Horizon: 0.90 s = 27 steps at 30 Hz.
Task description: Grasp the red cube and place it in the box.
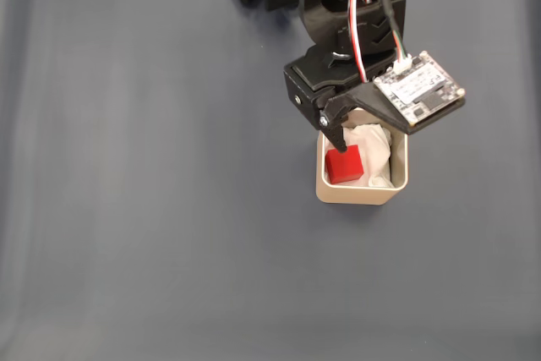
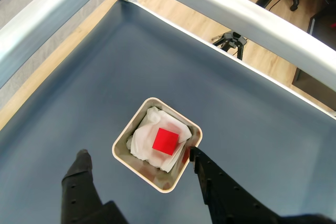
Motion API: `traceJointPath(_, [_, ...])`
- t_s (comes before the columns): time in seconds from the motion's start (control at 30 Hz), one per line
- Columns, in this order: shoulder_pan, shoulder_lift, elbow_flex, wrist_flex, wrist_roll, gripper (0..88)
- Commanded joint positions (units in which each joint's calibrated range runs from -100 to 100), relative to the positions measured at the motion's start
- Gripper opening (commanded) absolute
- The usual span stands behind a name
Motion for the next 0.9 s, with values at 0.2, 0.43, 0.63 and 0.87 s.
traceJointPath(0.2, [2.3, -3.2, 2.0, -6.2, -0.3, 18.8])
traceJointPath(0.43, [5.2, -6.2, 6.7, -9.9, -0.9, 0.3])
traceJointPath(0.63, [9.0, -10.6, 13.0, -14.0, -1.1, 0.3])
traceJointPath(0.87, [13.9, -19.7, 25.0, -19.7, -1.6, 0.3])
